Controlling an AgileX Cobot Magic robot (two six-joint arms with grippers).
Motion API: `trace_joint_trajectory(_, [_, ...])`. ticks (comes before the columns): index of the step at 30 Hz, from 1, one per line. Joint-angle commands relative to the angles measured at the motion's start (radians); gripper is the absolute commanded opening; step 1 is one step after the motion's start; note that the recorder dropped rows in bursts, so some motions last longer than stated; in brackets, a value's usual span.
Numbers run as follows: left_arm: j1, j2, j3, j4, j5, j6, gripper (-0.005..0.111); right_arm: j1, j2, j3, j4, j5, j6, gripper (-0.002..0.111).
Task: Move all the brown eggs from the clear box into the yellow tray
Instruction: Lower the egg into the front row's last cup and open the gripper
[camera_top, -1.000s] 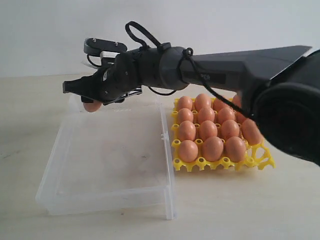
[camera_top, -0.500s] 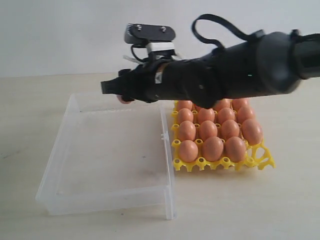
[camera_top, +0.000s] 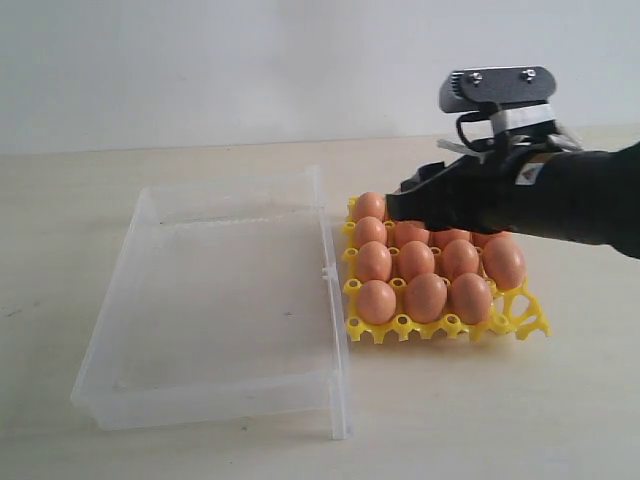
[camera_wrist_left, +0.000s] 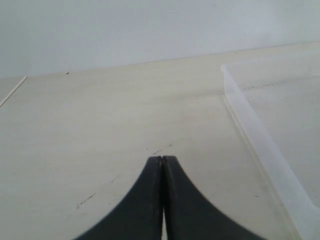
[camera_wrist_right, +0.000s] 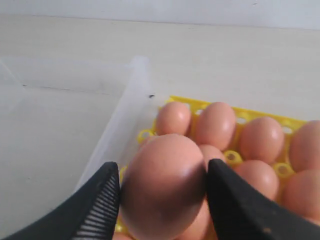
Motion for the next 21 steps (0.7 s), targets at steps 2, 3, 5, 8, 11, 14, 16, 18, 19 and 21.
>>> trace_joint_trajectory(2, [0.001, -0.006, -0.004, -0.003, -0.012, -0.004, 0.000, -0.083, -0.085, 0.095, 0.022, 0.030, -0.077, 0.000])
trace_joint_trajectory(3, [0.001, -0.006, -0.004, -0.003, -0.012, -0.004, 0.000, -0.097, -0.089, 0.111, 0.022, 0.030, -0.077, 0.000])
trace_joint_trajectory(5, [0.001, -0.006, -0.004, -0.003, -0.012, -0.004, 0.000, -0.122, -0.093, 0.135, 0.022, 0.025, -0.077, 0.000])
trace_joint_trajectory(8, [0.001, -0.006, -0.004, -0.003, -0.012, -0.004, 0.000, -0.143, -0.093, 0.163, 0.038, 0.000, -0.077, 0.000])
trace_joint_trajectory(11, [0.001, -0.006, -0.004, -0.003, -0.012, -0.004, 0.000, -0.155, -0.093, 0.185, 0.038, -0.002, -0.079, 0.000])
trace_joint_trajectory(14, [0.001, -0.006, -0.004, -0.003, -0.012, -0.004, 0.000, -0.155, -0.093, 0.210, 0.038, -0.043, -0.090, 0.000])
trace_joint_trajectory(16, [0.001, -0.006, -0.004, -0.003, -0.012, -0.004, 0.000, -0.155, -0.093, 0.221, 0.061, -0.058, -0.097, 0.000])
trace_joint_trajectory(18, [0.001, -0.006, -0.004, -0.003, -0.012, -0.004, 0.000, -0.155, -0.093, 0.226, 0.068, -0.059, -0.105, 0.000])
trace_joint_trajectory(19, [0.001, -0.006, -0.004, -0.003, -0.012, -0.004, 0.000, -0.155, -0.091, 0.228, 0.068, -0.061, -0.107, 0.000])
trace_joint_trajectory(21, [0.001, -0.006, -0.004, -0.003, -0.012, -0.004, 0.000, -0.155, -0.091, 0.243, 0.084, -0.082, -0.113, 0.000])
